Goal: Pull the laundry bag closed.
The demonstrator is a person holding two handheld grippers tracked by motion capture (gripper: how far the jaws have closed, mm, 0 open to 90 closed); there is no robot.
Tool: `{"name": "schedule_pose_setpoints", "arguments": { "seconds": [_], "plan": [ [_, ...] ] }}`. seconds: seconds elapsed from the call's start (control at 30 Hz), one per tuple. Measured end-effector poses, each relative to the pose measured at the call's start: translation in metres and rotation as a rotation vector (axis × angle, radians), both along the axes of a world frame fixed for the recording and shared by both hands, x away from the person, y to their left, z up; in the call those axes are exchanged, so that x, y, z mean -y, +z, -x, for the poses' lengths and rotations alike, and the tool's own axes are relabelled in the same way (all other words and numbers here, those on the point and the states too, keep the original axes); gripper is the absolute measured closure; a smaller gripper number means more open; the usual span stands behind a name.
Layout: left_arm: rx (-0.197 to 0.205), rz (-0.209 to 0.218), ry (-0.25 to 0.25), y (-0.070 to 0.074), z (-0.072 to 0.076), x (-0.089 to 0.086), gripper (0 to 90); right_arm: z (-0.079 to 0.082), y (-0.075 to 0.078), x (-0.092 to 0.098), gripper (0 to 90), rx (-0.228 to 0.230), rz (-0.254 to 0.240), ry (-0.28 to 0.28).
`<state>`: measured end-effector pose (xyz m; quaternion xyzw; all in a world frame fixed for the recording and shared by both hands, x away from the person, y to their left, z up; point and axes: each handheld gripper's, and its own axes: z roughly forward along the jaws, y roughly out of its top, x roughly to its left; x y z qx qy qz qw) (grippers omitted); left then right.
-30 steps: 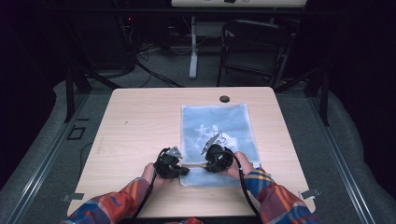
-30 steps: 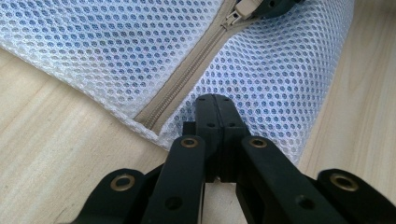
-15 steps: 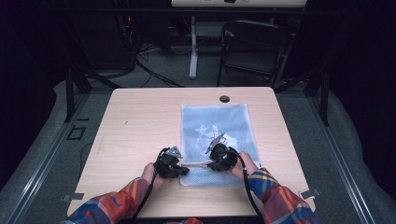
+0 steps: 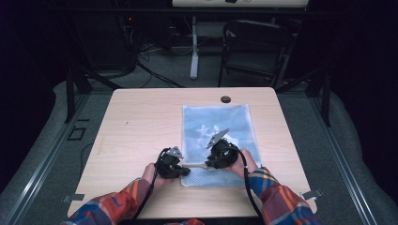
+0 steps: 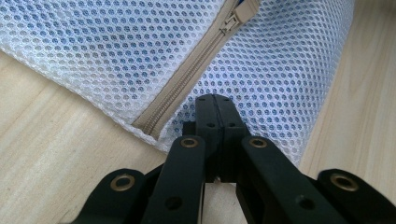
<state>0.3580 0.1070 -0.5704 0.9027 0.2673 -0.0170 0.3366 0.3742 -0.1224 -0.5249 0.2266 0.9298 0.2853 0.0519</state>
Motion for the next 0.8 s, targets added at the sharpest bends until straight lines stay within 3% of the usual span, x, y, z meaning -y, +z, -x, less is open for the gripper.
{"name": "schedule_pose_setpoints", "arguments": {
  "seconds": [0.13,0.3,0.37,0.8],
  "plan": [
    [0.008,-0.008,-0.003,0.000,0.000,0.000,90.0,0.006,-0.010,-0.018,73.8,-0.003,0.034,0.047],
    [0.002,-0.004,0.004,0.000,0.001,0.000,90.0,0.013,-0.022,-0.030,75.2,0.065,0.150,0.070],
    [0.002,-0.005,0.004,0.000,0.000,0.000,90.0,0.014,-0.027,-0.032,80.9,0.083,0.174,0.064],
    [-0.013,-0.003,0.018,0.000,0.000,0.000,90.0,0.012,-0.023,-0.027,82.4,0.086,0.187,0.064]
  ]
}}
